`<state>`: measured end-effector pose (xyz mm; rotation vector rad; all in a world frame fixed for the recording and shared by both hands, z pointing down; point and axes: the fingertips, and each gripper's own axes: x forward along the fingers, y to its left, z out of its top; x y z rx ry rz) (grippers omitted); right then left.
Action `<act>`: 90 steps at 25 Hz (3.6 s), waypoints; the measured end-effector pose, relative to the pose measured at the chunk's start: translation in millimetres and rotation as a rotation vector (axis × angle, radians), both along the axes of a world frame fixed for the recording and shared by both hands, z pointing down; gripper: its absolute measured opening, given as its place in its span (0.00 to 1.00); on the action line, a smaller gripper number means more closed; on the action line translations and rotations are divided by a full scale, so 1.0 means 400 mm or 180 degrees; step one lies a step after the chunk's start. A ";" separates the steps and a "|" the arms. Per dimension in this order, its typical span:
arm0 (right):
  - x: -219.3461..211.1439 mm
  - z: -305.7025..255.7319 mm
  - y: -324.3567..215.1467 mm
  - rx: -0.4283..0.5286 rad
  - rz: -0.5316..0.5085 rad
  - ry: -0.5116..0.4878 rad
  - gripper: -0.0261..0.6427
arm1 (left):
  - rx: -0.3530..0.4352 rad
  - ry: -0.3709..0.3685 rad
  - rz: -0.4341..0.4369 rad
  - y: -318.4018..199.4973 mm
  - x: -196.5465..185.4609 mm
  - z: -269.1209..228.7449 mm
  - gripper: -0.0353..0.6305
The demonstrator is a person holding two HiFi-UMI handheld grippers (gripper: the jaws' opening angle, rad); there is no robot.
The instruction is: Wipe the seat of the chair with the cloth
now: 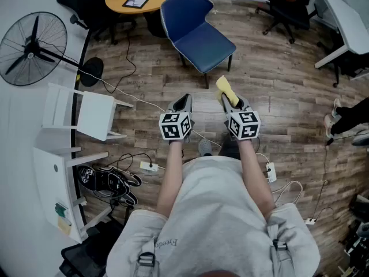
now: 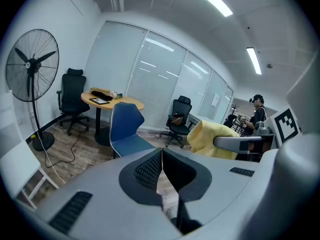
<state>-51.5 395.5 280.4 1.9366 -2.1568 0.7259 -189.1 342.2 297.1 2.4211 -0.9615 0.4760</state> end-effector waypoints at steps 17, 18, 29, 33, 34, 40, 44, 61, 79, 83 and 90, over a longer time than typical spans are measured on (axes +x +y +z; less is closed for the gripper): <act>0.073 0.059 -0.020 -0.0128 -0.0048 -0.0284 0.15 | -0.0066 -0.0079 -0.0098 -0.004 0.049 0.041 0.09; 0.087 0.059 -0.030 -0.0123 -0.0060 -0.0333 0.15 | -0.0062 -0.0087 -0.0107 -0.011 0.061 0.040 0.09; 0.291 -0.010 -0.216 0.0036 -0.0293 -0.0494 0.16 | 0.0056 -0.0193 -0.0266 -0.165 0.251 -0.019 0.09; 0.360 -0.018 -0.271 0.0075 -0.0333 -0.0563 0.16 | 0.0137 -0.0314 -0.0296 -0.199 0.311 -0.041 0.09; 0.372 -0.017 -0.282 0.0083 -0.0332 -0.0598 0.16 | 0.0157 -0.0350 -0.0308 -0.204 0.318 -0.045 0.09; 0.410 0.018 -0.324 0.0013 -0.0420 -0.0704 0.16 | 0.0206 -0.0466 -0.0501 -0.224 0.336 -0.056 0.09; 0.421 0.049 -0.340 -0.0016 -0.0418 -0.0850 0.16 | 0.0196 -0.0548 -0.0592 -0.221 0.333 -0.046 0.09; 0.510 0.077 -0.518 0.0035 -0.0330 -0.0857 0.16 | 0.0115 -0.0432 -0.0471 -0.429 0.387 0.016 0.09; 0.470 0.159 -0.912 -0.0444 -0.0107 -0.0922 0.16 | -0.0279 -0.0126 -0.0568 -0.935 0.244 0.098 0.09; 0.492 0.195 -0.958 -0.0569 -0.0011 -0.0767 0.16 | -0.0452 -0.0138 -0.0518 -0.965 0.205 0.159 0.09; 0.503 0.303 -0.956 -0.0936 -0.0009 -0.0710 0.16 | -0.0725 -0.0221 -0.0616 -0.966 0.147 0.275 0.09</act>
